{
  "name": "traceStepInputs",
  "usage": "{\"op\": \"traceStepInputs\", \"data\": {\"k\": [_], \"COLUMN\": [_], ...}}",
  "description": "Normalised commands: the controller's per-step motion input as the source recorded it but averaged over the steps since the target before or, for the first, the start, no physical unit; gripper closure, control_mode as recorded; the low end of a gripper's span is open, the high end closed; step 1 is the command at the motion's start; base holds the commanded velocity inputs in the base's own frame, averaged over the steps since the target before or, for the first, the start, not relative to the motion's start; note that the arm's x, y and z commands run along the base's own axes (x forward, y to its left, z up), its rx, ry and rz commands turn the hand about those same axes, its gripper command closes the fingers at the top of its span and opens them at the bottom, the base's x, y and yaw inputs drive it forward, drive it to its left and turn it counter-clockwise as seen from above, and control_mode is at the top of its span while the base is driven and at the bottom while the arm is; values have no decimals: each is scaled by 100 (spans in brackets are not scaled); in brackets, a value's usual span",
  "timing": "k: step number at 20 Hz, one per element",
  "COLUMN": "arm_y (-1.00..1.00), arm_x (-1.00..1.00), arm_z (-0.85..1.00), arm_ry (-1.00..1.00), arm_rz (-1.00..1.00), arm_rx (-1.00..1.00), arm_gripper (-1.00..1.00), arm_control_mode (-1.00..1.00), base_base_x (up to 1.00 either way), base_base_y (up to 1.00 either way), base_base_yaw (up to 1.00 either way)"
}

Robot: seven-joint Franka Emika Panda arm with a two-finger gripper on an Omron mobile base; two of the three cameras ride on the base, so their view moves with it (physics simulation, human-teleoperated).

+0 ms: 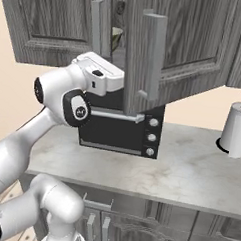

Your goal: Move the bowls from the cabinet to the plates on the dining table.

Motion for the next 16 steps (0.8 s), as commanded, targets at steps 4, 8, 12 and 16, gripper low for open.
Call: {"op": "traceStepInputs", "data": {"k": [4,8,12,16], "arm_y": [-53,-54,-55,-46], "arm_x": [-4,0,-5,-16], "arm_z": [4,4,11,14], "arm_ry": [0,1,0,-2], "arm_rz": [-3,-2,-3,-4], "arm_rx": [5,4,3,2], "arm_gripper": [-100,-100,-100,-100], "arm_control_mode": [-100,-100,-100,-100], "base_base_x": [0,0,0,0], "base_base_y": [0,0,0,0], "base_base_yaw": [0,0,0,0]}}
